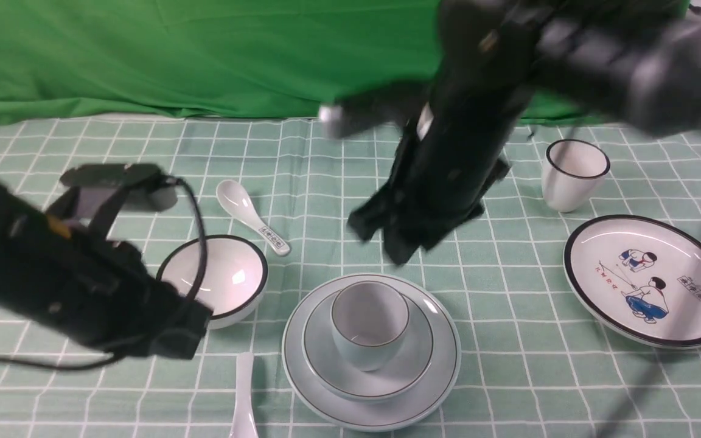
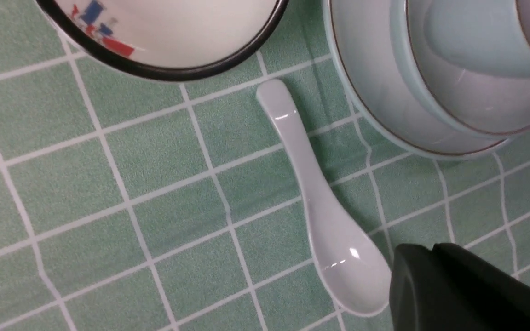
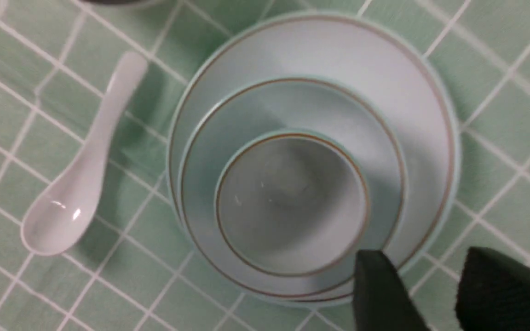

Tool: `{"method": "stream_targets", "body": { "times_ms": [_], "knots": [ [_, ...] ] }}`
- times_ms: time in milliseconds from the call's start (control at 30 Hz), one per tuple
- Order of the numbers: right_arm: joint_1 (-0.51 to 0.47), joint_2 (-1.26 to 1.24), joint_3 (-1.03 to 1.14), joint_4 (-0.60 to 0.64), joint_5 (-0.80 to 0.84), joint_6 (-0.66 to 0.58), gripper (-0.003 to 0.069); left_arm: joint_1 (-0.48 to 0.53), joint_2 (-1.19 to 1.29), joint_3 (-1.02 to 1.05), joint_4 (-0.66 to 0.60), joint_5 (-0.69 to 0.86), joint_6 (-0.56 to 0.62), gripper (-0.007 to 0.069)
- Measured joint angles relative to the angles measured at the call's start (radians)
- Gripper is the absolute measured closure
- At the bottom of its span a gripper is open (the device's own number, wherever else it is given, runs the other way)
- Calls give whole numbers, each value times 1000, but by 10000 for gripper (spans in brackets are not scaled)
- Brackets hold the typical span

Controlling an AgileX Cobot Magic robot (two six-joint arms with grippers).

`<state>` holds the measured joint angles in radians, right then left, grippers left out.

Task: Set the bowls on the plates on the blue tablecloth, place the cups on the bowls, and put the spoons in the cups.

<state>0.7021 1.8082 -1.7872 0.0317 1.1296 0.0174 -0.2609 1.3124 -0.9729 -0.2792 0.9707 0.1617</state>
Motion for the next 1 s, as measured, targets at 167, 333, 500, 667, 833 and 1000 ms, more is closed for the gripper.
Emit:
{"method": "stream_targets", "body": {
  "times_ms": [167,333,500,667,833,1000],
  "knots": [
    [0,-217,90,-54,0,9,622,-95,122,-49,68,8,-80,615],
    [0,-401,319,-74,-3,36,640,-197,212,-49,193,6,-249,615],
    [-1,-541,515,-89,-21,105,640,-197,218,-49,212,-50,-293,615],
    [-1,-632,617,-92,-54,137,640,-198,263,-49,213,-58,-359,582],
    [-1,-667,646,-92,-69,149,640,-198,321,-49,219,-96,-402,461],
    [-1,-693,647,-97,-82,150,640,-198,390,-49,219,-152,-426,268]
  ]
}}
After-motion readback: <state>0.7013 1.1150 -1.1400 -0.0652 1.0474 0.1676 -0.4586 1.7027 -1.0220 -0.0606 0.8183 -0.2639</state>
